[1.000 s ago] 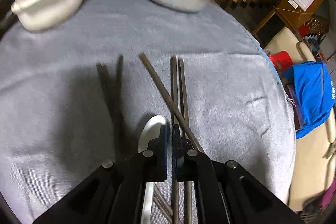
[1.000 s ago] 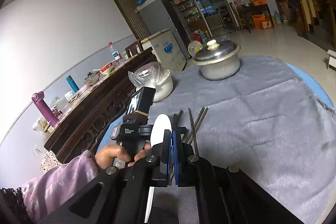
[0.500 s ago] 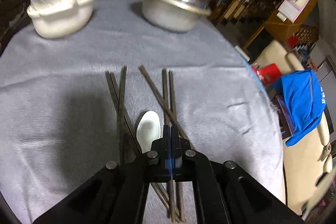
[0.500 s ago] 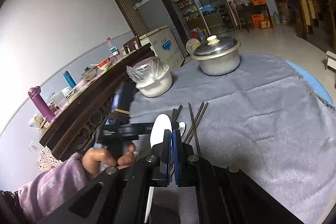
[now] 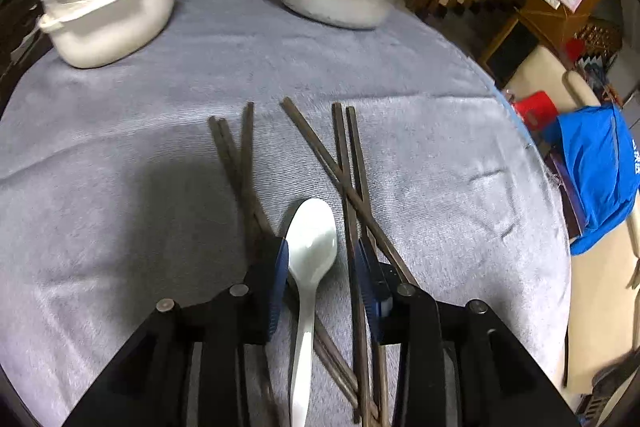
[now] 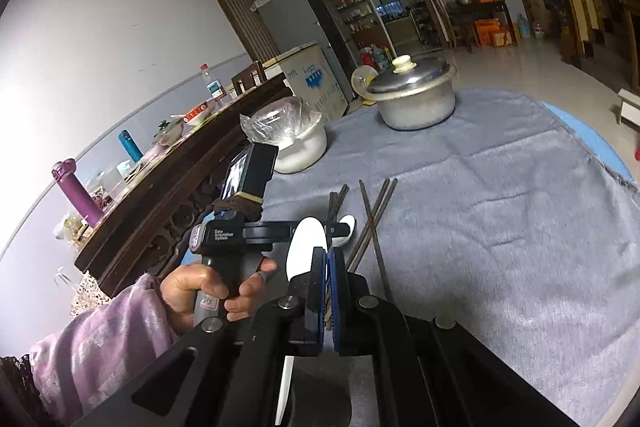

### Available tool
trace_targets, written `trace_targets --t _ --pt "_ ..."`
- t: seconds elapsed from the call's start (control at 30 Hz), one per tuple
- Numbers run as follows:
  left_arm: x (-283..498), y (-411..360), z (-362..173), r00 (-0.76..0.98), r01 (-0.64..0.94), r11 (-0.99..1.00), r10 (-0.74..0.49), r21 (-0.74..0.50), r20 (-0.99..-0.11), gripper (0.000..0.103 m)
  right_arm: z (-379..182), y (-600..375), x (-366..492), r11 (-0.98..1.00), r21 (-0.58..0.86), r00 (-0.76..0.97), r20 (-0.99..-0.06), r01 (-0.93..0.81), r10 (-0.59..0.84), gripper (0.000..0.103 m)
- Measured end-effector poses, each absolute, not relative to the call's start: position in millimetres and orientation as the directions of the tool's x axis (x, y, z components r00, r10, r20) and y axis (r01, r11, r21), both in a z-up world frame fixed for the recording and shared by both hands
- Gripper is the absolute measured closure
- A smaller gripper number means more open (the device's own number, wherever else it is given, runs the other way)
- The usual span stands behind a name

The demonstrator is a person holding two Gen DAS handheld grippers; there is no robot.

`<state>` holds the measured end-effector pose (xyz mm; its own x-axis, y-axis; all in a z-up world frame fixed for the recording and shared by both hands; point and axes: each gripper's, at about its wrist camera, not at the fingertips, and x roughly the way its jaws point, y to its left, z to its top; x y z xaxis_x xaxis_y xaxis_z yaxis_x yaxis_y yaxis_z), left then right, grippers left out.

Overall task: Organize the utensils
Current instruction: 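Lift both white spoons and carry them toward the grey holder cup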

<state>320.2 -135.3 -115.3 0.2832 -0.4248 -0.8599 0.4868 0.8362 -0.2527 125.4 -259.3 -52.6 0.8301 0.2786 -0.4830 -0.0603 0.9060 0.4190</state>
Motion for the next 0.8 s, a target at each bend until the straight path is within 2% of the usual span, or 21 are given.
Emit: trace_targets --t 0.07,0.27,0.33,0.57,0.7,0.8 --pt "324.8 -142.6 -116.9 0.288 0.506 0.830 -0.418 -0.233 -0.862 0.064 -53.9 -260.7 127.2 0.903 0.424 0.829 -0.482 -0.063 0.284 0.101" --pt "337.1 -150.3 -125.9 0.256 0.523 0.817 -0.422 -0.243 -0.870 0.064 -56.7 -259.9 132.0 0.898 0.434 0.822 -0.486 -0.068 0.297 0.101" --pt "332.9 -153.6 -126.7 0.251 0.548 0.803 -0.425 -0.234 -0.870 0.073 -57.9 -260.3 132.9 0.895 0.441 0.821 -0.486 -0.066 0.300 0.101" --pt "323.9 -150.8 -128.2 0.283 0.564 0.797 -0.431 -0.214 -0.857 0.074 -57.8 -255.1 132.1 0.899 0.432 0.819 -0.490 -0.069 0.299 0.101" --pt "316.5 -137.4 -111.6 0.304 0.543 0.798 -0.477 -0.261 -0.825 0.074 -54.1 -252.4 129.0 0.910 0.409 0.828 -0.487 -0.064 0.277 0.101" --pt "303.0 -117.0 -80.2 0.352 0.531 0.786 -0.544 -0.317 -0.762 0.074 -49.6 -246.4 123.9 0.926 0.372 0.845 -0.476 -0.059 0.245 0.101"
